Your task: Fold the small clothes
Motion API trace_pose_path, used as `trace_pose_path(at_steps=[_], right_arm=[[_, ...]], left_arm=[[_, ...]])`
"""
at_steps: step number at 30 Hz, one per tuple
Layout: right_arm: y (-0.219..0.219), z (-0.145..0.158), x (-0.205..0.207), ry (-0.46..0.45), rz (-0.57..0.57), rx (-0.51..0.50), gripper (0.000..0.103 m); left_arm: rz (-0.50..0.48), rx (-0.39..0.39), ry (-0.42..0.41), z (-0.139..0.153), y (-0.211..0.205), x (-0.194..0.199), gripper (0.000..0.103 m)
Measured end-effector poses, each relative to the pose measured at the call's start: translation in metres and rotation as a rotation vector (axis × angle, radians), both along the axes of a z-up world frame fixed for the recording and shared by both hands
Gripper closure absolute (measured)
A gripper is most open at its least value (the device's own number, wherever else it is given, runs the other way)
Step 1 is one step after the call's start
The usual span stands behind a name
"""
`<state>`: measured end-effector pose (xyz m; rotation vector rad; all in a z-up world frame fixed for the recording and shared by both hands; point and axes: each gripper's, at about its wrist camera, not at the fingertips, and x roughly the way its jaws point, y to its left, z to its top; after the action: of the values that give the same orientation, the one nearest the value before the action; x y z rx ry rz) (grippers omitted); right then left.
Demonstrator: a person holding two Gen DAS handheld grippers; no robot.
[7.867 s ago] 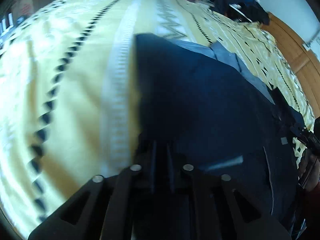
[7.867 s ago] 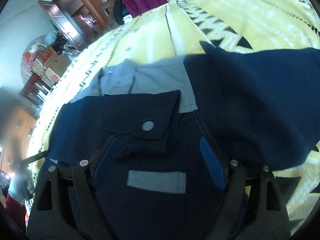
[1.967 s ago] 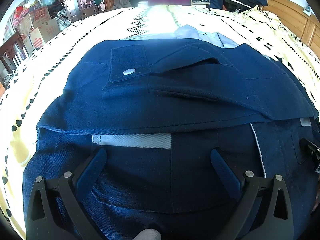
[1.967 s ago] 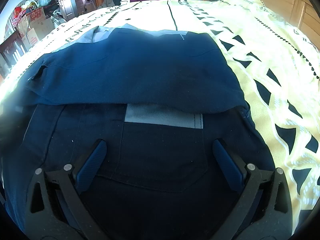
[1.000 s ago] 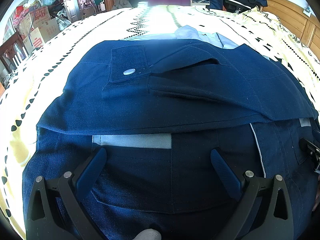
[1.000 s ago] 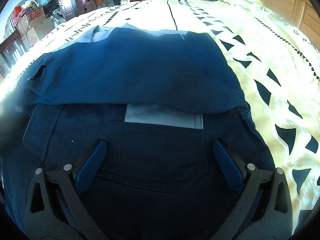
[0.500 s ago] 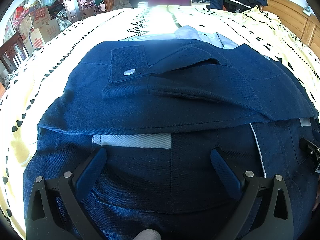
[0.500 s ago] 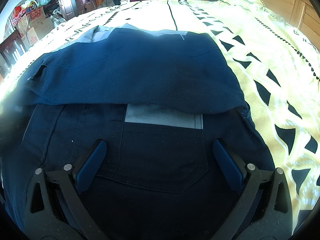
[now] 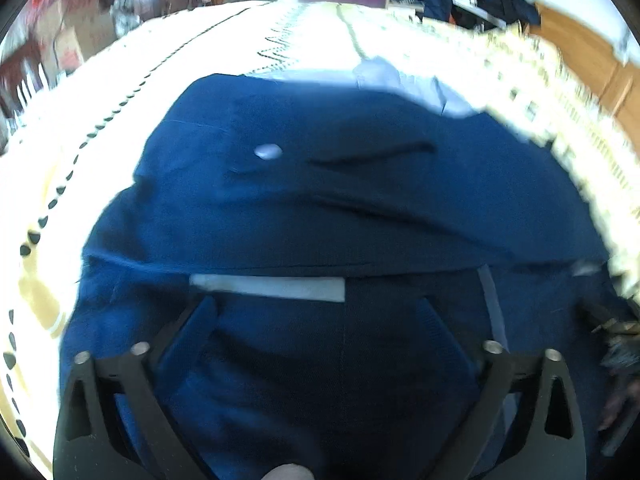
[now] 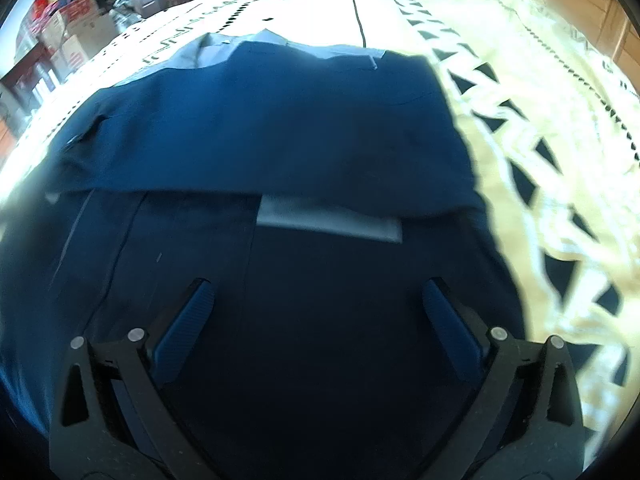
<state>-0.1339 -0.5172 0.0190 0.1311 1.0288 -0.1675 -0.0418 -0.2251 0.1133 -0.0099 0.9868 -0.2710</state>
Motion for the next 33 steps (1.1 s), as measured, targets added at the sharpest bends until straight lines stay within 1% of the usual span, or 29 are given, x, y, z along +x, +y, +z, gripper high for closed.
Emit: trace_pose_path(at_steps=[1,3,4,5,7,8,9,11,13,14,15,16,17,18,19,20,23,26,30,33], right_arm=[[-0.002,0.011,-0.014,-0.016,0.012,-0.003,0.001],[-0.011,0.032,-0.046,-0.050,0.015,0.027,0.000],[-0.015,0.040,-0.062,-0.067,0.013,0.046,0.000],[-0.019,0.047,-0.080,-0.075,0.011,0.062,0.000],[-0.023,0.055,-0.117,-0.069,0.018,0.064,0.000],[-0.025,0.056,-0.133,-0.059,0.017,0.061,0.001],[-0.028,0.055,-0.152,-0.040,0.014,0.074,0.001],[-0.033,0.051,-0.178,-0.007,0.017,0.119,0.004],[-0.033,0.041,-0.201,0.044,0.023,0.162,0.016],[-0.033,0.037,-0.207,0.068,0.033,0.184,0.019],[-0.032,0.031,-0.214,0.092,0.041,0.209,0.023],[-0.031,0.025,-0.219,0.112,0.044,0.228,0.024],[-0.031,0.020,-0.221,0.129,0.046,0.238,0.025],[-0.030,0.014,-0.224,0.146,0.047,0.246,0.025],[-0.028,0.013,-0.226,0.142,0.047,0.241,0.024],[-0.027,0.014,-0.228,0.135,0.049,0.234,0.024],[-0.027,0.016,-0.229,0.137,0.045,0.259,0.024],[-0.027,0.019,-0.236,0.134,0.055,0.294,0.024],[-0.023,0.021,-0.238,0.134,0.052,0.317,0.024],[-0.019,0.022,-0.237,0.147,0.051,0.319,0.022]], left_arm=[[0.002,-0.021,-0.024,0.017,0.013,-0.004,0.006],[0.011,-0.017,-0.120,0.056,0.042,-0.022,0.003],[0.005,-0.023,-0.167,0.076,0.059,-0.034,0.000],[-0.009,-0.036,-0.207,0.093,0.077,-0.049,0.000],[-0.033,-0.037,-0.250,0.116,0.109,-0.080,0.000],[-0.038,-0.029,-0.259,0.122,0.123,-0.094,0.000],[-0.050,-0.025,-0.246,0.123,0.138,-0.111,0.000],[-0.078,-0.031,-0.181,0.115,0.158,-0.136,0.000],[-0.089,-0.001,-0.126,0.098,0.173,-0.162,0.001],[-0.085,-0.005,-0.087,0.088,0.179,-0.173,0.003],[-0.080,-0.035,-0.048,0.077,0.185,-0.182,0.004],[-0.076,-0.084,-0.010,0.066,0.192,-0.190,0.008],[-0.064,-0.122,0.028,0.054,0.196,-0.197,0.018],[-0.053,-0.142,0.056,0.044,0.198,-0.200,0.024],[-0.048,-0.161,0.088,0.033,0.199,-0.205,0.035],[-0.052,-0.172,0.112,0.025,0.196,-0.209,0.040],[-0.101,-0.173,0.168,0.009,0.182,-0.219,0.045],[-0.144,-0.149,0.196,0.003,0.172,-0.231,0.046],[-0.132,-0.147,0.249,-0.013,0.173,-0.237,0.046],[-0.131,-0.148,0.250,-0.017,0.171,-0.240,0.046]])
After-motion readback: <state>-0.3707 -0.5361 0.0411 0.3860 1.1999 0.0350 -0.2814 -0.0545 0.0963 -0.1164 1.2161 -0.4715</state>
